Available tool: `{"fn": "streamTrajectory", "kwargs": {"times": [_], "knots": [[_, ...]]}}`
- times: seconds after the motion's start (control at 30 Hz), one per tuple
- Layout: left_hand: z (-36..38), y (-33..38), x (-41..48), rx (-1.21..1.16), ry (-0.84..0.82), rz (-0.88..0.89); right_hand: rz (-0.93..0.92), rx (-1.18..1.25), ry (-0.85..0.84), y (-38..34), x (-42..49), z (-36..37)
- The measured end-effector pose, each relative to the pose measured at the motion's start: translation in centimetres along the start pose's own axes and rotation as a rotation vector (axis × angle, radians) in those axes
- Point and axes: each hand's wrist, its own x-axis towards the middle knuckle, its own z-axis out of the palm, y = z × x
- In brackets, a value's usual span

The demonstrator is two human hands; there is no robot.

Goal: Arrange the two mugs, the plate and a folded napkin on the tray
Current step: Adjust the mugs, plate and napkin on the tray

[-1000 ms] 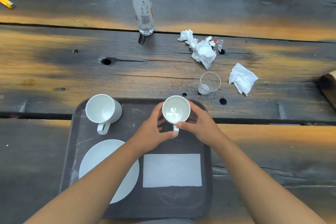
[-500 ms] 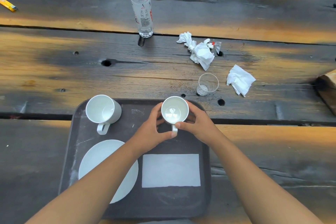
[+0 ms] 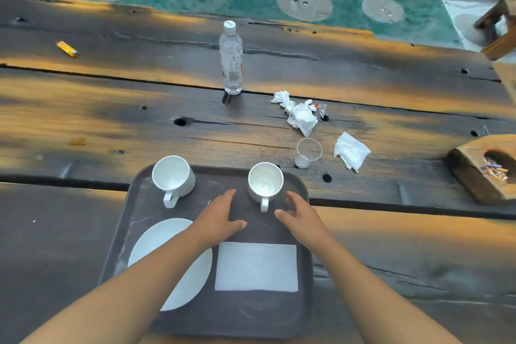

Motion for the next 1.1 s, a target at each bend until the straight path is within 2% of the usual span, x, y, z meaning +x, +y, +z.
{"fn": "streamTrajectory", "kwargs": {"times": [0.1, 0.33, 0.57, 0.77, 1.1], "knots": [[-0.4, 0.2, -1.3, 0.121, 0.002, 0.033, -0.041, -0.185, 0.044, -0.1, -1.6, 0.6], [-0.5, 1.2, -3.4, 0.39, -0.019, 0.11, -0.131, -0.445, 0.07, -0.5, -3.7, 1.8], [0.2, 1.5, -4.3, 0.349, 0.042, 0.128, -0.183, -0.611, 0.08, -0.5, -4.5, 2.5], [-0.5, -0.8, -6.0, 0.3, 0.095, 0.099, -0.225, -0.59, 0.051, -0.9, -4.8, 4.2], [-5.2, -9.3, -9.4, 0.16, 0.174, -0.085, -0.189, -0.411, -0.008, -3.7, -4.8, 12.5]]}}
